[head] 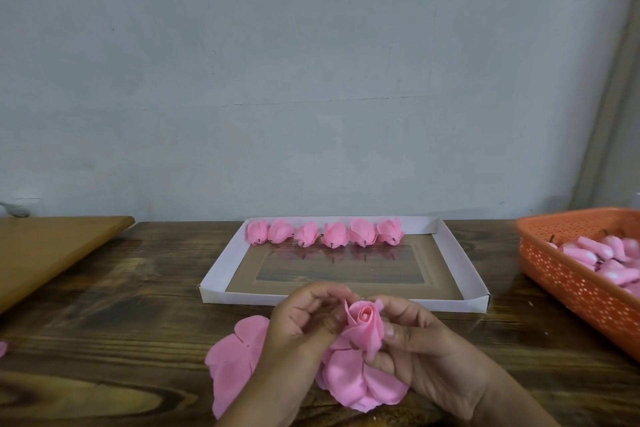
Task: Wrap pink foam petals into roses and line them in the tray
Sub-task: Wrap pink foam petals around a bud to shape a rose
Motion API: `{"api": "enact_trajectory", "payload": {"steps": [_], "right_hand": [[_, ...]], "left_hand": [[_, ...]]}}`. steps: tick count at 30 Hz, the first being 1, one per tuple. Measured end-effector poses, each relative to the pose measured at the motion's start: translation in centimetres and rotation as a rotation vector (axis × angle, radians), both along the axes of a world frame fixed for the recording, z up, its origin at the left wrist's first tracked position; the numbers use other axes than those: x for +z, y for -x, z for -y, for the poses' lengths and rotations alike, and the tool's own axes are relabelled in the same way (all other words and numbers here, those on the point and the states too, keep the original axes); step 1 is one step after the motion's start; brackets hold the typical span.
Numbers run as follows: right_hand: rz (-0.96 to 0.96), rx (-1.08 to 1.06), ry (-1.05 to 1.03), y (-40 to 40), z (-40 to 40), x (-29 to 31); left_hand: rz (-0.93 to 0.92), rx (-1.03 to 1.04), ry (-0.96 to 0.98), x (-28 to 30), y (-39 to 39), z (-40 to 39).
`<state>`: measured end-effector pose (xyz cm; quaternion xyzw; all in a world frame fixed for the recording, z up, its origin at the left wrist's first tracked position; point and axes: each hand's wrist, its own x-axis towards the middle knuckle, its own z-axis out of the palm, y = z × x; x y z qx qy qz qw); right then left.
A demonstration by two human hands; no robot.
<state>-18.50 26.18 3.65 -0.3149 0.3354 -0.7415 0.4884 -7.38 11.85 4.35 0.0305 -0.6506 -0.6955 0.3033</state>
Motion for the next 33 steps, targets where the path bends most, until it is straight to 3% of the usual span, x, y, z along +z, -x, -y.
{"api": "enact_trajectory", "payload": {"steps": [8, 14, 22, 27, 33], "right_hand": [[0.037, -0.007, 0.005, -0.2, 0.0, 0.4], [0.080, -0.062, 0.050, -0.2, 0.0, 0.5], [0.004, -0.093, 0.045, 0.1, 0.2, 0.2], [0.041, -0.140, 0.010, 0.0, 0.2, 0.1], [0.003, -0.096, -0.018, -0.3, 0.3, 0.7]], "left_hand": [[0.093, 0.014, -0.036, -0.1, 0.2, -0.1], [0.121, -0.095, -0.015, -0.2, 0.1, -0.1], [0.076, -0.124, 0.157, -0.9, 0.4, 0.0], [0.047, -0.037, 0.263, -1.3, 0.5, 0.1], [0.056, -0.011, 0.281, -0.9, 0.4, -0.1]]}}
